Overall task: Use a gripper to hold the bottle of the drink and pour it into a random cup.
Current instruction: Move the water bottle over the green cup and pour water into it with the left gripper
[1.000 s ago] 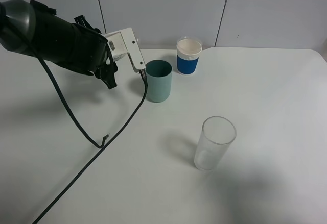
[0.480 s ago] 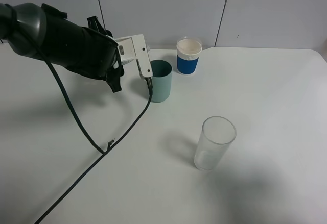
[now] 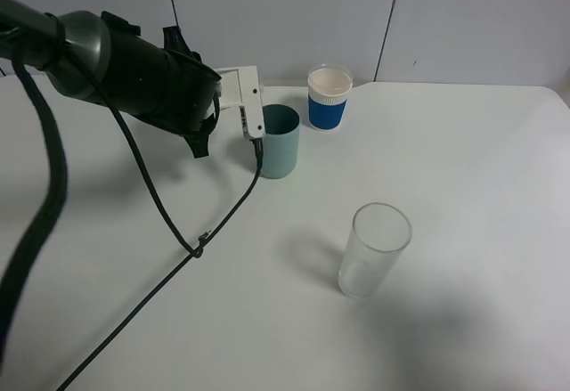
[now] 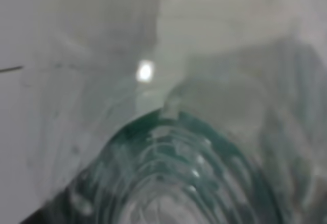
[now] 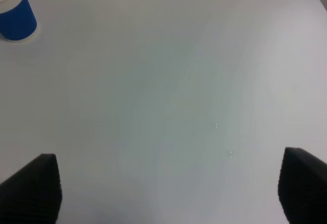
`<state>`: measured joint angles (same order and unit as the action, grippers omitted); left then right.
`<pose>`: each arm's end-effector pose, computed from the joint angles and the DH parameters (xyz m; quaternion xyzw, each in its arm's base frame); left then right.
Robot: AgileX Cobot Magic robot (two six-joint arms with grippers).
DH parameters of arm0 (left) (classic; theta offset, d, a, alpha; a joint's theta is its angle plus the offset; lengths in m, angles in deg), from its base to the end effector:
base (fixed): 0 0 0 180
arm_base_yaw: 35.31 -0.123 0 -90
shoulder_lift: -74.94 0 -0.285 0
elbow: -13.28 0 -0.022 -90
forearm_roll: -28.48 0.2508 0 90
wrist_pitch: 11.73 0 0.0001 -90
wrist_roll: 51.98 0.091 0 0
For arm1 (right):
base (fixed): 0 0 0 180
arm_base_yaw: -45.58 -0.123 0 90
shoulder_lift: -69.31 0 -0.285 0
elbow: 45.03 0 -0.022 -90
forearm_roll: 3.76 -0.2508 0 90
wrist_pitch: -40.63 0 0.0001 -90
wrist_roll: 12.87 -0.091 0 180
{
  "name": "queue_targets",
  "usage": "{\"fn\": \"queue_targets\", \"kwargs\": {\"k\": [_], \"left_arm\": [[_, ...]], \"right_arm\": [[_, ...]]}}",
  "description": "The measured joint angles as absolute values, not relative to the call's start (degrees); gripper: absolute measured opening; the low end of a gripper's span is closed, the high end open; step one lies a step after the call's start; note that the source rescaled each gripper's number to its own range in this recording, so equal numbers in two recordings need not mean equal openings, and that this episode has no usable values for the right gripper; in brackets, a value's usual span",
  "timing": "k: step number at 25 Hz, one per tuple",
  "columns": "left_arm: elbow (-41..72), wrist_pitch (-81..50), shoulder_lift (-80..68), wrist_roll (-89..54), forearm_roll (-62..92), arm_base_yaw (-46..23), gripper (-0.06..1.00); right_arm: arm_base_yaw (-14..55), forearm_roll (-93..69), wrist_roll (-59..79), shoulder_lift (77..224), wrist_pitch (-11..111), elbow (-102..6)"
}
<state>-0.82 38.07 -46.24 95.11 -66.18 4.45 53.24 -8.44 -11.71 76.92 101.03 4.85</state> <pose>0.3341 -0.1879 0.1583 0.5030 0.7058 0.4203 0.2687 -0.0017 0.0067 0.2717 0.0475 0.8546 0.0011 0.5170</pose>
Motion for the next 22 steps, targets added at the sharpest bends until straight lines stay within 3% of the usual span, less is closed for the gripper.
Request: {"fn": "queue_targets", "kwargs": {"k": [22], "left_arm": [[-0.8,40.3,-46.2,98.1,-65.6,5.4,0.00]], "right_arm": [[53.2,-8.4,-11.7,76.9,101.0,4.8]]}}
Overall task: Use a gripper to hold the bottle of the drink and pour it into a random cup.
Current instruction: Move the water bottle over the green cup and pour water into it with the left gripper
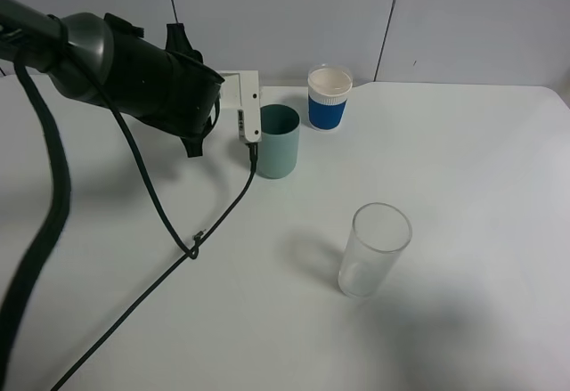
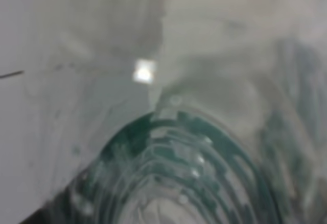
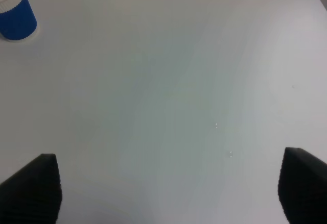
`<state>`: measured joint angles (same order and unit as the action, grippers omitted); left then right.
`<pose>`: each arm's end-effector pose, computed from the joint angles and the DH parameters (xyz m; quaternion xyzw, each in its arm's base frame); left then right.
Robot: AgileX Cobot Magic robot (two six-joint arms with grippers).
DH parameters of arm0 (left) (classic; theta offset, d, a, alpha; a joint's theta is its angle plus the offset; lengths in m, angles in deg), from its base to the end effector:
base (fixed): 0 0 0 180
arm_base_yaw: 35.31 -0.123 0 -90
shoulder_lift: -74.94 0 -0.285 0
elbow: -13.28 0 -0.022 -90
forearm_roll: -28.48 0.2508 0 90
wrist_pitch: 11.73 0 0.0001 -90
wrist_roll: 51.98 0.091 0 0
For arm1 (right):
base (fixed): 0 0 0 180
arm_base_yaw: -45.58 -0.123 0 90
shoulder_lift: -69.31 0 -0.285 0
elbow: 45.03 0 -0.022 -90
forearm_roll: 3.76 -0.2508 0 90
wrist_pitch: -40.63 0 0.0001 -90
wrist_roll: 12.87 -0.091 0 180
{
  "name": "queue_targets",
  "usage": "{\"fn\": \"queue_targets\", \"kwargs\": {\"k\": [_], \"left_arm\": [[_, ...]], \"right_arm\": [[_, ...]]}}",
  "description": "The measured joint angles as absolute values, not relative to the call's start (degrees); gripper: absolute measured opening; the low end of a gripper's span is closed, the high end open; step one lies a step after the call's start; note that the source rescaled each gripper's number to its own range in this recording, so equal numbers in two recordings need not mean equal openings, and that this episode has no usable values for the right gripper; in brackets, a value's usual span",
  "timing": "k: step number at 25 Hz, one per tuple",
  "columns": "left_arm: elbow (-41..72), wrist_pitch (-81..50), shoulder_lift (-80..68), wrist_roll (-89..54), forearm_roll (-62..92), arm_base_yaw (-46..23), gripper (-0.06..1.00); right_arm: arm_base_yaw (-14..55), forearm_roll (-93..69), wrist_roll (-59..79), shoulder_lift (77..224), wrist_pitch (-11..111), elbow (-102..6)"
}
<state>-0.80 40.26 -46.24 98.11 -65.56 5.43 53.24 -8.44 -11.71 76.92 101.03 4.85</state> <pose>0.3312 -0.1910 0.1608 0.5198 0.6841 0.4425 0.2569 -0.0017 0.0067 0.2717 0.0475 0.8546 0.0011 0.5170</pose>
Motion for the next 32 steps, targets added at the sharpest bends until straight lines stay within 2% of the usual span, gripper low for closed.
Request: {"fn": "queue_targets", "kwargs": {"k": [32], "left_arm": [[1.9,41.1,-47.3,101.8,-65.3,7.7,0.00]], "right_arm": [[53.2,-8.4,-11.7,76.9,101.0,4.8]]}}
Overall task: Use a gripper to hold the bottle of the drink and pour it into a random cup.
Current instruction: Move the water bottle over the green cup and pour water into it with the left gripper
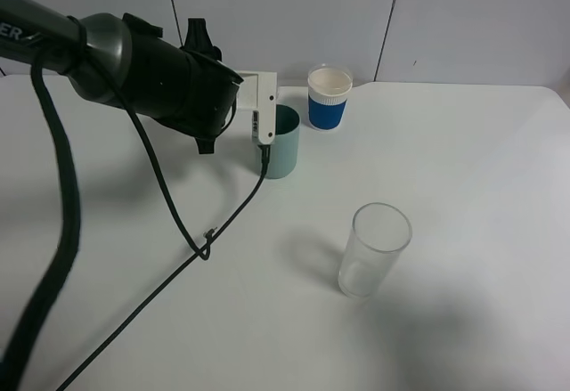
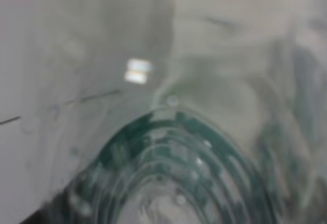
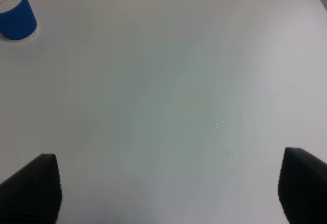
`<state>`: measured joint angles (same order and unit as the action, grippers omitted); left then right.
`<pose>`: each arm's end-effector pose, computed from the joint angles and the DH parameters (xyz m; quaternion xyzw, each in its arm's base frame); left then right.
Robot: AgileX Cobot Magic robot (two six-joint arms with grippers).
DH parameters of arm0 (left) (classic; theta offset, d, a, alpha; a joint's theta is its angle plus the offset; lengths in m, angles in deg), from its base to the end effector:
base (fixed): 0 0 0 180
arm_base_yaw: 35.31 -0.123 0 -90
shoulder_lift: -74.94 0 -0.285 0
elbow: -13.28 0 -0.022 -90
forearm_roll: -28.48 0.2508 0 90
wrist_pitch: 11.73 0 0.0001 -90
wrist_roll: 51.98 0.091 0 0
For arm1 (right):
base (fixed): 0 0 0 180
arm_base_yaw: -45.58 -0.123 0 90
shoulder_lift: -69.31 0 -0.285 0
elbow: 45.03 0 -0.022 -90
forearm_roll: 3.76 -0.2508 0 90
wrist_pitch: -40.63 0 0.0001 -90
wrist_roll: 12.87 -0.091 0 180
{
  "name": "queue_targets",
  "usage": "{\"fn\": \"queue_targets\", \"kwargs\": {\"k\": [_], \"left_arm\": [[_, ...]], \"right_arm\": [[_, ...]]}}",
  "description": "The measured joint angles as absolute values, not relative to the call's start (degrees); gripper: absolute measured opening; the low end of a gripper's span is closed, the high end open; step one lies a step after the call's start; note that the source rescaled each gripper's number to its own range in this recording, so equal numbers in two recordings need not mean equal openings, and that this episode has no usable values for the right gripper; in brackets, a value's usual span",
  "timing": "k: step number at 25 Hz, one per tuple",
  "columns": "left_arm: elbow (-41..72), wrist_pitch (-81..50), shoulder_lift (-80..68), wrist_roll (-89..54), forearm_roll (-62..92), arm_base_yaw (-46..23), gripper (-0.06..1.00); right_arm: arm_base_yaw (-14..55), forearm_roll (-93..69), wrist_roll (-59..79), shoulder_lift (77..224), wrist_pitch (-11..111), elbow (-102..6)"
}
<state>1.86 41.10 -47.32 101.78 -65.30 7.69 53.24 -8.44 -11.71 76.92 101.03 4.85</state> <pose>0.3310 -0.2098 0.1652 0.5446 0.6565 0.4517 0.2615 -0.0017 0.0067 0.2717 0.0475 0.8546 0.0011 0.5170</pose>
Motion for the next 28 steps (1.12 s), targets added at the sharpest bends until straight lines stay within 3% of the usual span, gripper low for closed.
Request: {"fn": "queue_targets", "kwargs": {"k": [28], "left_arm": [[3.8,45.1,-47.4,108.6,-64.4,7.7,0.00]], "right_arm": [[53.2,-8.4,-11.7,76.9,101.0,4.8]]}}
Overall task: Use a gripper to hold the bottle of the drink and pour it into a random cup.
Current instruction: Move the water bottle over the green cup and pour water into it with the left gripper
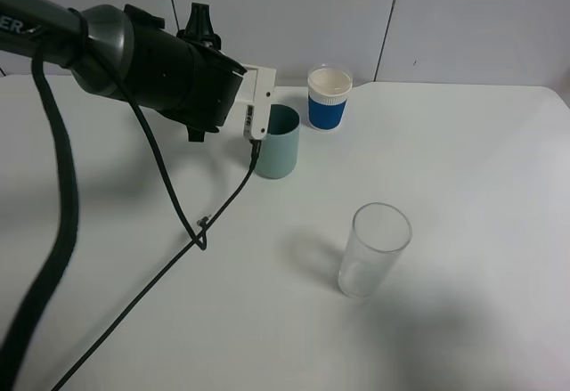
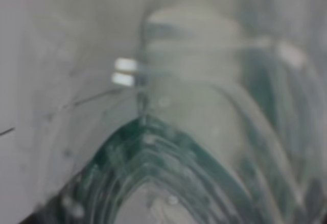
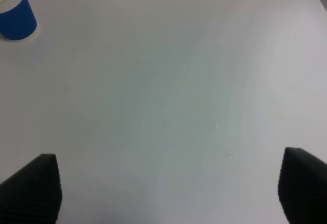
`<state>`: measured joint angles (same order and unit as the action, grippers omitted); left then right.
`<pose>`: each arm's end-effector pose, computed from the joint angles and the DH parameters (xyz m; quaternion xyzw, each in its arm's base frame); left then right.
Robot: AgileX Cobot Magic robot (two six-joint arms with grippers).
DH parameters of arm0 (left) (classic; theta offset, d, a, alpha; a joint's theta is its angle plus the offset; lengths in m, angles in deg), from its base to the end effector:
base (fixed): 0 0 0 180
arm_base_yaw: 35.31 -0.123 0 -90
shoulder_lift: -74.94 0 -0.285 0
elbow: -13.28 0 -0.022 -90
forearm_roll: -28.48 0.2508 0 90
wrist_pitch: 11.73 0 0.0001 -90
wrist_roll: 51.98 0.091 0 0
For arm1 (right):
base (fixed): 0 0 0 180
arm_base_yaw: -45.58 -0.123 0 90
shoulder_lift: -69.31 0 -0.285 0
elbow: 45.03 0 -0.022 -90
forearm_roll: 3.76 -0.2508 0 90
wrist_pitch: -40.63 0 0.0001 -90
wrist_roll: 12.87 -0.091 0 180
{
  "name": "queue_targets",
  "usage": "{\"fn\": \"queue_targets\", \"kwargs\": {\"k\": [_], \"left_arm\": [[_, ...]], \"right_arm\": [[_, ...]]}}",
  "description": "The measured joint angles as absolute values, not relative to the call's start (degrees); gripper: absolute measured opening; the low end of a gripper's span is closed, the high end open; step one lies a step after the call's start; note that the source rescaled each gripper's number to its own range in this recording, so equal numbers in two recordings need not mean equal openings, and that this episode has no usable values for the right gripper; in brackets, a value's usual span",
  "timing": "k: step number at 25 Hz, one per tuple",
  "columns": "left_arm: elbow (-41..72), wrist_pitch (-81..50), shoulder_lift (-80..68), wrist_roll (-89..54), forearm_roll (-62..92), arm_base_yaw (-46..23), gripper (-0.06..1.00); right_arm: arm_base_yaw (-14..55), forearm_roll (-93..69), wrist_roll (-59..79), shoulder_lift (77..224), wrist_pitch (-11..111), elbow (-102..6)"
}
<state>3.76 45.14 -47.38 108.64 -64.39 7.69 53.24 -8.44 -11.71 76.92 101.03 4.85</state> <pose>0.3360 -0.2093 0.1769 0.5584 0.6214 0.4963 0.2361 -0.0017 0.0067 0.2717 0.0475 0.8546 0.0011 0.5170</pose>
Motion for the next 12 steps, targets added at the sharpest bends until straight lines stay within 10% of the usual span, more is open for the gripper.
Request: {"fn": "queue_targets", "kwargs": {"k": [12], "left_arm": [[3.8,45.4,-47.4,110.7,-64.4,7.7,0.00]], "right_arm": [[53.2,-8.4,-11.7,76.9,101.0,4.8]]}}
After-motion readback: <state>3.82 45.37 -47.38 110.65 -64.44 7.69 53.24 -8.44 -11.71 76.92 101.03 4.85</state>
